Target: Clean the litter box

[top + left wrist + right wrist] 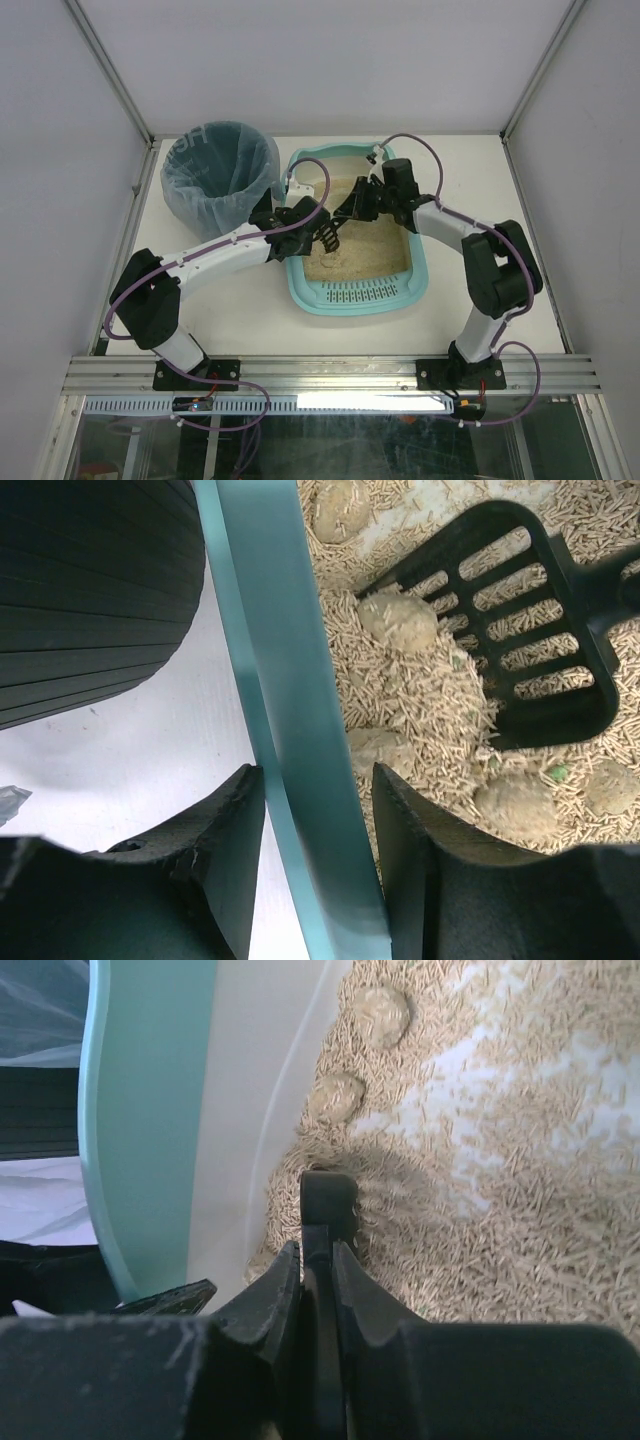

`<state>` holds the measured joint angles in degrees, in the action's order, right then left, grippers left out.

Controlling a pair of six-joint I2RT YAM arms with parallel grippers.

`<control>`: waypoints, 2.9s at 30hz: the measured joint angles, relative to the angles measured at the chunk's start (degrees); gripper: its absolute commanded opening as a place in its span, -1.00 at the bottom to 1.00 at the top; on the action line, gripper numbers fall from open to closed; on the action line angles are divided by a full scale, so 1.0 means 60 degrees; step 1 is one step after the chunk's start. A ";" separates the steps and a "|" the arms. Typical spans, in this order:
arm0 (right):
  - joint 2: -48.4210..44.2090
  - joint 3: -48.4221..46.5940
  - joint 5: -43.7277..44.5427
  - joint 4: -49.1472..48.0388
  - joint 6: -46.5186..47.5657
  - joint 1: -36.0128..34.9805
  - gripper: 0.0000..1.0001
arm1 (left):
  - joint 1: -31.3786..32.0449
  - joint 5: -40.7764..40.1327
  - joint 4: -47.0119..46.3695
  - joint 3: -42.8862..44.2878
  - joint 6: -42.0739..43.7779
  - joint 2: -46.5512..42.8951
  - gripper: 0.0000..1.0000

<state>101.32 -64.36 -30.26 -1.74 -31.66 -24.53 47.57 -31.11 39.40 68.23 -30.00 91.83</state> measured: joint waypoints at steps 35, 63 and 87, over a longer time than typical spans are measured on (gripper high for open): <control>-0.4000 0.5665 -0.0408 -0.5056 -0.5814 0.2769 -1.00 | -0.0393 0.1009 -0.2506 0.1082 0.2816 -0.2499 0.89; -0.5530 0.6171 -0.0860 -0.5581 -0.6896 0.3974 -1.00 | -0.0572 -0.0557 -0.6233 -0.1024 0.4448 -0.3617 0.98; -0.5909 0.6156 -0.0229 -0.5187 -0.6696 0.3526 -1.00 | -0.0572 -0.0980 -0.6495 -0.1209 0.4681 -0.4098 0.98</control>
<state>65.87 -27.42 -31.64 -32.86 -71.83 -3.38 44.14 -36.99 0.43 60.97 -1.91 67.24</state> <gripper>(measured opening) 0.166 0.990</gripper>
